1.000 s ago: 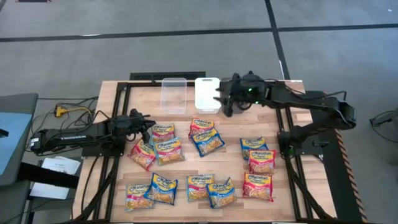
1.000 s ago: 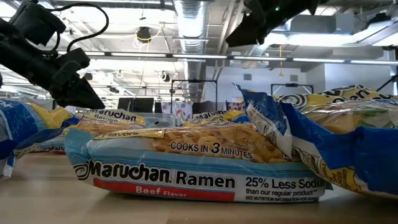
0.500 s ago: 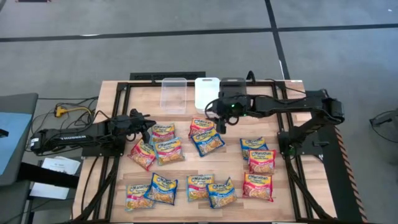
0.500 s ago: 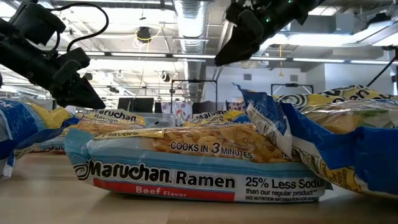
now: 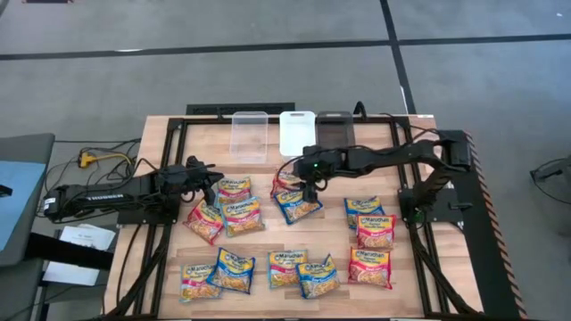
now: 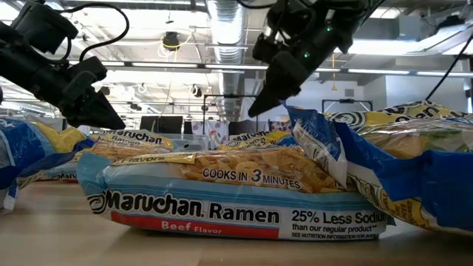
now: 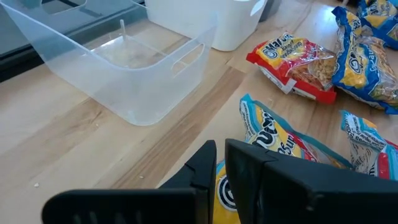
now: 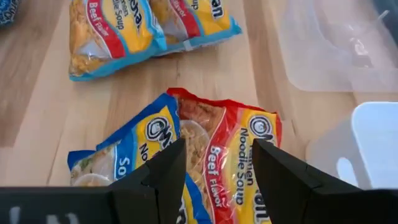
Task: Sort Maruchan noodles
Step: Put the blue noodle pack into the white bin
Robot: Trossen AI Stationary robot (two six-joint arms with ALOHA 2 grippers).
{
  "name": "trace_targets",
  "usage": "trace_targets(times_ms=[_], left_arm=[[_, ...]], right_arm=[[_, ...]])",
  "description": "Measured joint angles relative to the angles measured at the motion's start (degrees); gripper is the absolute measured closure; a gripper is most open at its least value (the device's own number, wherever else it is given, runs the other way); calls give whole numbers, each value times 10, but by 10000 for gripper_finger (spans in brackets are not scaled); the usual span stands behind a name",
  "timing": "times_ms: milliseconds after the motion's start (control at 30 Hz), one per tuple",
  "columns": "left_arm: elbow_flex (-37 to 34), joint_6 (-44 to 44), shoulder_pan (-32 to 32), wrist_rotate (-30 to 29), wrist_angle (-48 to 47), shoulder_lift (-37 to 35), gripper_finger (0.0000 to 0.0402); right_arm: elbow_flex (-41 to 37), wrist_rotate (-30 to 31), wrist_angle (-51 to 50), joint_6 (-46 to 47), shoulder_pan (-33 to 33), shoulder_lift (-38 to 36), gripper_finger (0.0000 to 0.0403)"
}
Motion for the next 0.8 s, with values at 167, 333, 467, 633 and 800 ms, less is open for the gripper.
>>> trace_targets(times_ms=[167,333,467,633,800], left_arm=[[0,0,0,0,0,0,379],[0,-1,0,0,1,0,379],[0,-4,0,0,1,0,379],[0,-6,0,-1,1,0,379],[1,-6,0,-3,1,0,379]], right_arm=[[0,-17,10,0,1,19,195],[0,-41,5,-2,3,36,195],[-1,-44,-4,-2,9,46,195],[-1,-44,-5,-6,16,45,195],[-1,-43,-20,-6,14,45,197]])
